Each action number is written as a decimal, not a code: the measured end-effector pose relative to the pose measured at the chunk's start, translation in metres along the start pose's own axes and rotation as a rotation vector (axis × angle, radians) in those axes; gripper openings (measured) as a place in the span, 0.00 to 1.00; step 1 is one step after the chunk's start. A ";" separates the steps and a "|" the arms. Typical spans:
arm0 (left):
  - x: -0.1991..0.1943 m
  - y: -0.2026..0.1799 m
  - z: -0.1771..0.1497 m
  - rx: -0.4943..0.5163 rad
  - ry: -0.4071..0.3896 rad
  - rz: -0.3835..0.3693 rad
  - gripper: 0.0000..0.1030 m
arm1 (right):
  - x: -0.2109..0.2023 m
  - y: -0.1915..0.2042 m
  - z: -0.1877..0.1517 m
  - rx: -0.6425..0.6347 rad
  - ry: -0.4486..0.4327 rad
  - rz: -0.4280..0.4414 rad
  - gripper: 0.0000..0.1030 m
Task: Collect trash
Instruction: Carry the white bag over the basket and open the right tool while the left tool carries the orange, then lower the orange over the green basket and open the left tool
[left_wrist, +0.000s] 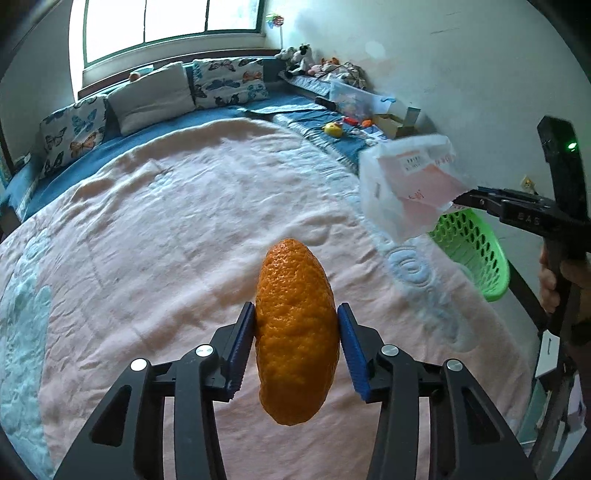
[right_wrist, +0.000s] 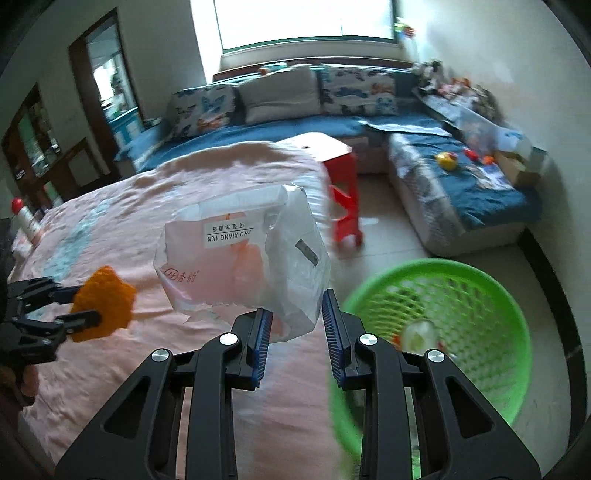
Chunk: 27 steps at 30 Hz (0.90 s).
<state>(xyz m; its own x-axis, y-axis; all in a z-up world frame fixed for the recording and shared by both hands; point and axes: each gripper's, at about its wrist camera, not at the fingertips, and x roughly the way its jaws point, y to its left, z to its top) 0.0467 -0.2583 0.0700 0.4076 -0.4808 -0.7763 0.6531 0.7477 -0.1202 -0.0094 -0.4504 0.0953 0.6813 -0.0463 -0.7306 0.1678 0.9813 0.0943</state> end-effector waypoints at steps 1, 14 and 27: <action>-0.001 -0.004 0.002 0.007 -0.004 -0.005 0.43 | -0.003 -0.009 -0.002 0.011 0.000 -0.026 0.27; 0.006 -0.069 0.037 0.111 -0.038 -0.092 0.43 | -0.020 -0.117 -0.039 0.173 0.090 -0.286 0.31; 0.029 -0.139 0.070 0.208 -0.035 -0.165 0.43 | -0.027 -0.147 -0.062 0.211 0.118 -0.375 0.74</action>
<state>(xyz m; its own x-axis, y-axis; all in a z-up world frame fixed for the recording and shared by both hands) 0.0122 -0.4086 0.1072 0.3046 -0.6065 -0.7344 0.8282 0.5495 -0.1103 -0.0970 -0.5821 0.0594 0.4620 -0.3579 -0.8114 0.5376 0.8407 -0.0648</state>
